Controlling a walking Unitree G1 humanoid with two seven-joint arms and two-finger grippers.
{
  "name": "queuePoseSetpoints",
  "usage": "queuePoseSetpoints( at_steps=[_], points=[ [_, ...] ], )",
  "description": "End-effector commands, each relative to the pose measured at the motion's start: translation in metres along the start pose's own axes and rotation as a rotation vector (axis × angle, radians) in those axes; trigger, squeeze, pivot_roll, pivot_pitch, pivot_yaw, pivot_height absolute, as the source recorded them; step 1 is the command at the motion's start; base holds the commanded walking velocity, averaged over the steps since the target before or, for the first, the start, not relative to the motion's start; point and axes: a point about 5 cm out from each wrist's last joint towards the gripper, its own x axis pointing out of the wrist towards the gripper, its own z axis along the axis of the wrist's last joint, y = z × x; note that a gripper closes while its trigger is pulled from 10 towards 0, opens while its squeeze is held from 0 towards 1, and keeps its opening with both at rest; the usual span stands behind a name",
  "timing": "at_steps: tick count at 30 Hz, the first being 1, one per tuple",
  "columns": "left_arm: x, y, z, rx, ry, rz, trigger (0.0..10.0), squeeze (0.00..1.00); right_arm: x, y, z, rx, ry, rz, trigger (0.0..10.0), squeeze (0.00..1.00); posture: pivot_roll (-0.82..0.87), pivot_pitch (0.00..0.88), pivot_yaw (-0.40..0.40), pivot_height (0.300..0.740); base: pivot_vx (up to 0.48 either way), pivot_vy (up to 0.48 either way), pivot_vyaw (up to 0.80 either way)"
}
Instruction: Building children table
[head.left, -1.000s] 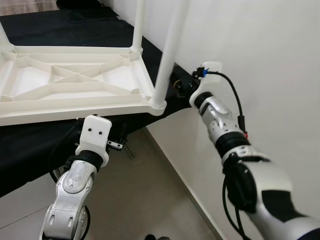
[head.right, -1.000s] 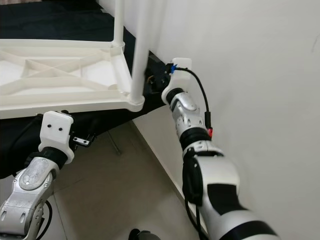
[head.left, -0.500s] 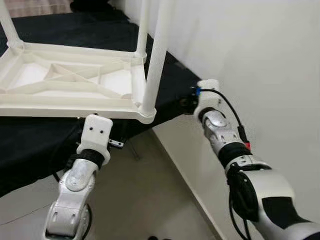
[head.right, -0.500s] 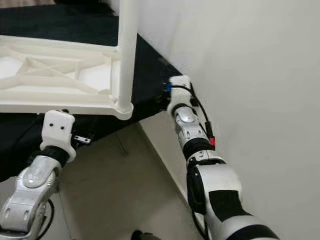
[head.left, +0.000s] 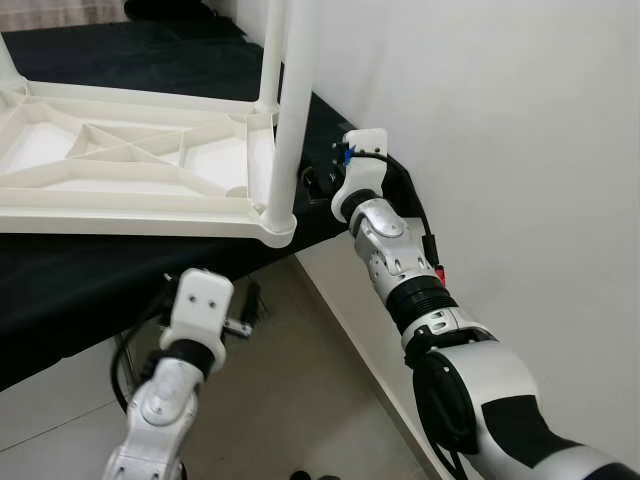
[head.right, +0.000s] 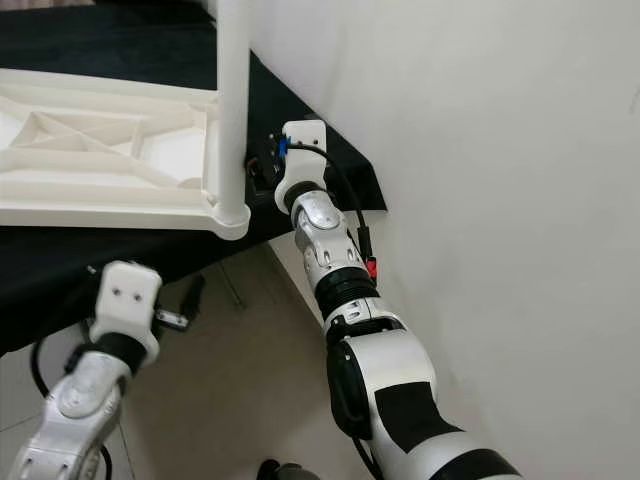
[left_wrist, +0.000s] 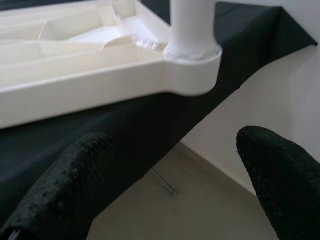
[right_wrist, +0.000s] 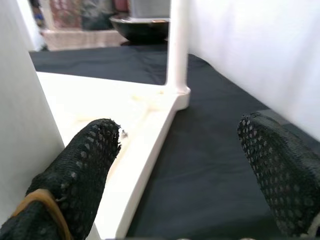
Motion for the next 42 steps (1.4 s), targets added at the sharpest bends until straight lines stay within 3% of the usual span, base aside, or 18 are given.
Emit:
queuePoseSetpoints(
  at_steps=[1, 3, 4, 6, 8, 10, 13, 14, 15, 17, 19, 20, 23, 29, 32, 35, 41, 42],
  points=[
    [-0.001, -0.003, 0.002, -0.002, -0.011, -0.005, 10.0, 0.00, 0.001, 0.007, 0.005, -0.008, -0.034, 0.048, 10.0, 0.00, 0.12, 0.117, -0.196, 0.740, 0.000, 0.000, 0.00],
    [-0.003, 0.000, -0.001, -0.004, -0.003, 0.006, 10.0, 0.00, -0.022, 0.055, 0.004, 0.054, -0.062, 0.500, 10.0, 0.00, 0.11, 0.123, -0.201, 0.740, 0.000, 0.000, 0.00],
    [-0.003, 0.000, -0.001, -0.004, -0.003, 0.006, 10.0, 0.00, -0.022, 0.055, 0.004, 0.054, -0.062, 0.500, 10.0, 0.00, 0.11, 0.123, -0.201, 0.740, 0.000, 0.000, 0.00],
    [-0.004, 0.000, -0.003, -0.011, 0.003, -0.002, 10.0, 0.00, -0.046, 0.082, 0.006, 0.103, -0.074, 0.737, 10.0, 0.00, 0.11, 0.126, -0.198, 0.740, 0.000, 0.000, 0.00],
    [-0.004, 0.000, -0.003, -0.011, 0.003, -0.002, 10.0, 0.00, -0.046, 0.082, 0.006, 0.103, -0.074, 0.737, 10.0, 0.00, 0.11, 0.126, -0.198, 0.740, 0.000, 0.000, 0.00],
    [-0.004, -0.005, -0.005, -0.029, 0.004, -0.024, 10.0, 0.00, -0.055, 0.085, 0.015, 0.206, -0.082, 0.782, 10.0, 0.00, 0.10, 0.128, -0.191, 0.740, 0.000, 0.000, 0.00],
    [-0.003, -0.012, -0.003, -0.047, -0.006, -0.053, 10.0, 0.00, -0.062, 0.083, 0.019, 0.255, -0.088, 0.822, 10.0, 0.00, 0.10, 0.125, -0.191, 0.740, 0.000, 0.000, 0.00],
    [-0.003, -0.014, 0.000, -0.050, -0.020, -0.058, 10.0, 0.00, -0.054, 0.071, 0.009, 0.214, -0.050, 0.710, 10.0, 0.00, 0.10, 0.129, -0.189, 0.740, 0.000, 0.000, 0.00],
    [-0.003, -0.014, 0.000, -0.050, -0.020, -0.058, 10.0, 0.00, -0.054, 0.071, 0.009, 0.214, -0.050, 0.710, 10.0, 0.00, 0.10, 0.129, -0.189, 0.740, 0.000, 0.000, 0.00],
    [-0.003, -0.017, 0.003, -0.047, -0.036, -0.063, 10.0, 0.00, -0.042, 0.044, -0.012, 0.078, 0.010, 0.510, 10.0, 0.00, 0.10, 0.131, -0.187, 0.740, 0.000, 0.000, 0.00],
    [-0.003, -0.017, 0.003, -0.047, -0.036, -0.063, 10.0, 0.00, -0.042, 0.044, -0.012, 0.078, 0.010, 0.510, 10.0, 0.00, 0.10, 0.131, -0.187, 0.740, 0.000, 0.000, 0.00],
    [-0.004, -0.018, 0.003, -0.042, -0.036, -0.063, 10.0, 0.00, -0.040, 0.030, -0.021, 0.040, 0.046, 0.417, 10.0, 0.00, 0.10, 0.131, -0.188, 0.740, 0.000, 0.000, 0.00],
    [-0.005, -0.013, 0.003, 0.006, -0.029, -0.007, 10.0, 0.00, -0.048, 0.000, -0.032, 0.073, 0.119, 0.292, 10.0, 0.00, 0.11, 0.139, -0.188, 0.740, 0.000, 0.000, 0.00],
    [-0.007, -0.004, 0.004, 0.080, -0.029, 0.079, 10.0, 0.00, -0.053, -0.011, -0.036, 0.095, 0.145, 0.236, 10.0, 0.00, 0.11, 0.139, -0.186, 0.740, 0.000, 0.000, 0.00],
    [-0.019, 0.013, 0.005, 0.181, -0.010, 0.256, 10.0, 0.00, -0.059, -0.029, -0.049, 0.095, 0.201, 0.136, 10.0, 0.00, 0.12, 0.133, -0.180, 0.740, 0.000, 0.000, 0.00],
    [-0.030, 0.021, 0.005, 0.223, 0.010, 0.346, 10.0, 0.00, -0.061, -0.037, -0.058, 0.095, 0.231, 0.112, 10.0, 0.00, 0.13, 0.122, -0.186, 0.740, 0.000, 0.000, 0.00],
    [-0.039, 0.023, 0.004, 0.236, 0.039, 0.376, 10.0, 0.00, -0.061, -0.041, -0.064, 0.079, 0.244, 0.101, 10.0, 0.00, 0.13, 0.116, -0.188, 0.740, 0.000, 0.000, 0.00],
    [-0.042, 0.017, 0.002, 0.213, 0.057, 0.317, 10.0, 0.00, -0.062, -0.045, -0.066, 0.053, 0.253, 0.092, 10.0, 0.00, 0.14, 0.108, -0.194, 0.740, 0.000, 0.000, 0.00]
  ],
)
